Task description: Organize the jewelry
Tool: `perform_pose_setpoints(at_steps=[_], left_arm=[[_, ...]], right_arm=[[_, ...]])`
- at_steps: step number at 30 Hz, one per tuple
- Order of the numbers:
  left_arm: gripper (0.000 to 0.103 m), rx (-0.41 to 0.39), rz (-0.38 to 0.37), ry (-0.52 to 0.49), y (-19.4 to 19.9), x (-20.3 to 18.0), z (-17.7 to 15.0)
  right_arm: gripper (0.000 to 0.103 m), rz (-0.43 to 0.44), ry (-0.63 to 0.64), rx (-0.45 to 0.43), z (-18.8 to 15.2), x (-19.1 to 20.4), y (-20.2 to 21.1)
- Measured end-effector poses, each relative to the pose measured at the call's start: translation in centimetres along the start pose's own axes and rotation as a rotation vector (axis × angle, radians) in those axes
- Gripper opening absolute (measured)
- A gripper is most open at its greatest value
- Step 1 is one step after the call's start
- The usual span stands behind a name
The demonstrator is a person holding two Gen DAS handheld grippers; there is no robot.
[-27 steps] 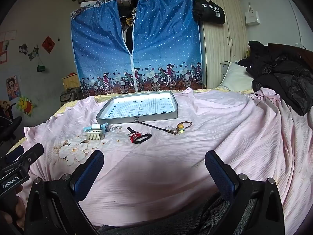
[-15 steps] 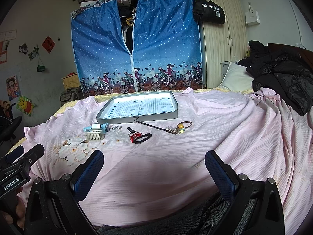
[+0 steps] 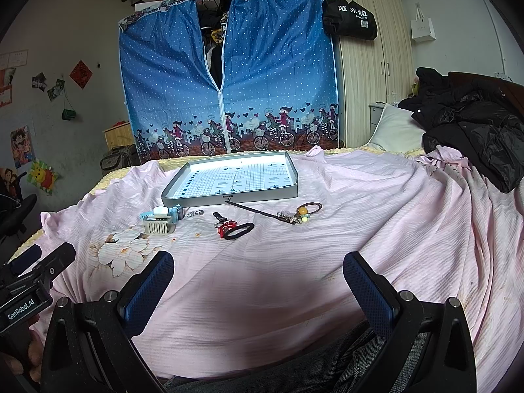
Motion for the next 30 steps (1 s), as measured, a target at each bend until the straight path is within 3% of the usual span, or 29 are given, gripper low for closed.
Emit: perform_pose_setpoints(at_steps=[30], left_arm=[[0.101,0.011,-0.003,0.024,-0.17,0.56,0.07]], right_arm=[[0.103,0.001,-0.001,0.001,0.00,-0.06,-0.01]])
Point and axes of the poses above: each gripper's, at about its wrist camera, not at the fingertips, and y roughly against the way its jaws point, x to its left, z to its top, the point moved 3 cm from there along -y, roughly the way its jaws point, and after that the axes turned 12 degrees about y, right-handed, at the moved point
